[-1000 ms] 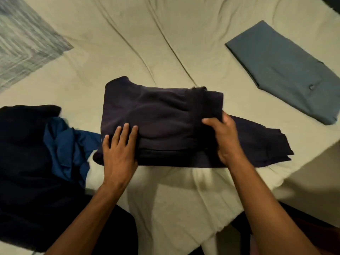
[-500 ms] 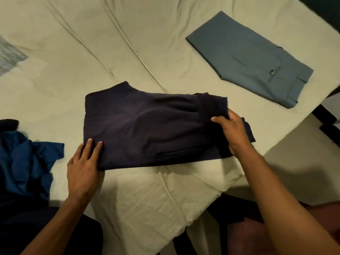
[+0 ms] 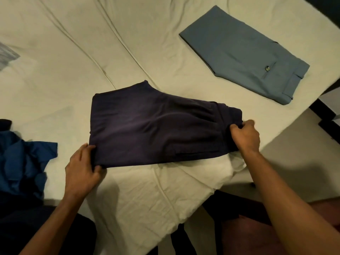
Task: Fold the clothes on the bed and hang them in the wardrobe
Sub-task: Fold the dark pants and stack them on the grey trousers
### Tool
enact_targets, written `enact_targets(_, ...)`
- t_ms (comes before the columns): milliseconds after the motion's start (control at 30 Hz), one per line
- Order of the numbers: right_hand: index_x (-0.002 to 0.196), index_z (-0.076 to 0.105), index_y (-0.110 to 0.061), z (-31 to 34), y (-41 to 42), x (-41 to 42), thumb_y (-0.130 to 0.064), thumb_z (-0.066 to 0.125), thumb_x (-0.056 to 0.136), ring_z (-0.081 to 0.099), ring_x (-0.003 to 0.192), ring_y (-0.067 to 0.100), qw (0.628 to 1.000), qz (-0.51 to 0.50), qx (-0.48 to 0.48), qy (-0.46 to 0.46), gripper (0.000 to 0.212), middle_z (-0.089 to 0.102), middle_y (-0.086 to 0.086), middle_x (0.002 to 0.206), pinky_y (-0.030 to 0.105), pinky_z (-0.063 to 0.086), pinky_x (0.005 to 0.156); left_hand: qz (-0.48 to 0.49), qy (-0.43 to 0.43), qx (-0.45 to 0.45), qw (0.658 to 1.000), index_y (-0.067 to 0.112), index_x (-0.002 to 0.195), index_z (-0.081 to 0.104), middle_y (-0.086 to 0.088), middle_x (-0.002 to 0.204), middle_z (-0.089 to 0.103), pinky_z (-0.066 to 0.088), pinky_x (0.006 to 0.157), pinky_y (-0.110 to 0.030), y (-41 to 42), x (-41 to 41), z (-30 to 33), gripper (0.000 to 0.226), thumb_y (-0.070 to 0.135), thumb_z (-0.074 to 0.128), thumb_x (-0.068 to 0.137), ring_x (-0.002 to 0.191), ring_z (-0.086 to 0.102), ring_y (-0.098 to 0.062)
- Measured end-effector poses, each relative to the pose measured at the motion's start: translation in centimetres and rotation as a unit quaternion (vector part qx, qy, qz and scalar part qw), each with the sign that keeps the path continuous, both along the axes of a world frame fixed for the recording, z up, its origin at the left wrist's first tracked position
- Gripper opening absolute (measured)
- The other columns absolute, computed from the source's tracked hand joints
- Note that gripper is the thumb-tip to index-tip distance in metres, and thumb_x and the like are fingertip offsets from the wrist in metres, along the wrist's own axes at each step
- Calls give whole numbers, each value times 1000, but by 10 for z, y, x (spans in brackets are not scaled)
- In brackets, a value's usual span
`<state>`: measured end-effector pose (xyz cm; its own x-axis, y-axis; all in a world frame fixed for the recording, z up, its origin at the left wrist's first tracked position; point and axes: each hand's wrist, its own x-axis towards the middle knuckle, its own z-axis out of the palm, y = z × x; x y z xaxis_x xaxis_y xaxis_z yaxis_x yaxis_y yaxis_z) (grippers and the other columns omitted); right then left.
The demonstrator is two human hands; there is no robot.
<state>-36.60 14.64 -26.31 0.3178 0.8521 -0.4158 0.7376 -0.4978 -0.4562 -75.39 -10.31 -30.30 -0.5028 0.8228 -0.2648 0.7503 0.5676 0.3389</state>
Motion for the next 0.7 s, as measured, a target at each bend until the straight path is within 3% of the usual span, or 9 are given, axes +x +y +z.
enact_targets(100,126,46,-5,3,-15,-25,-22,56,85,50,116,42,968,123,166,-144,45,51,19,131,51,42,91,111,-191,52,974,32,120,42,-6,125,52,44,98,-47,1,-11,17,62,52,58,64,113,51,-25)
enact_targets(200,138,47,-10,-1,-40,-82,-30,49,87,43,134,37,906,304,257,-141,55,46,14,146,55,38,103,259,-292,113,914,36,119,38,-8,119,62,48,99,-48,12,-18,25,47,52,58,80,106,60,-24)
enact_targets(267,145,45,-16,-10,-59,-131,-35,42,91,36,142,33,871,409,248,-115,57,40,9,154,55,32,109,311,-269,90,907,25,126,42,-14,112,66,52,93,-52,27,-21,21,49,58,55,92,96,63,-28)
enact_targets(333,151,37,-18,-20,-73,-182,-37,39,94,27,147,31,839,486,225,-95,60,31,6,160,56,27,113,283,-192,31,939,17,119,53,-14,111,66,52,91,-49,41,-21,13,52,62,53,93,99,62,-33)
enact_targets(433,157,19,-20,-44,-74,-225,-39,37,102,10,152,28,808,557,165,-103,62,13,3,166,58,15,119,227,-100,12,969,7,114,57,-21,111,67,43,81,-41,52,-17,0,36,40,55,99,102,60,-42)
enact_targets(600,158,17,-21,-80,-25,-163,-61,21,99,9,153,24,855,463,132,-191,72,12,-1,166,57,1,119,205,-60,25,977,5,112,54,-24,107,65,36,77,-39,50,-21,-11,30,32,52,101,101,58,-44)
enact_targets(700,158,18,-19,-76,-4,-115,-64,11,98,10,153,24,853,458,125,-219,76,15,0,165,55,1,121,204,-72,14,976,5,112,54,-22,107,65,35,76,-38,51,-24,-9,29,32,51,101,100,57,-42)
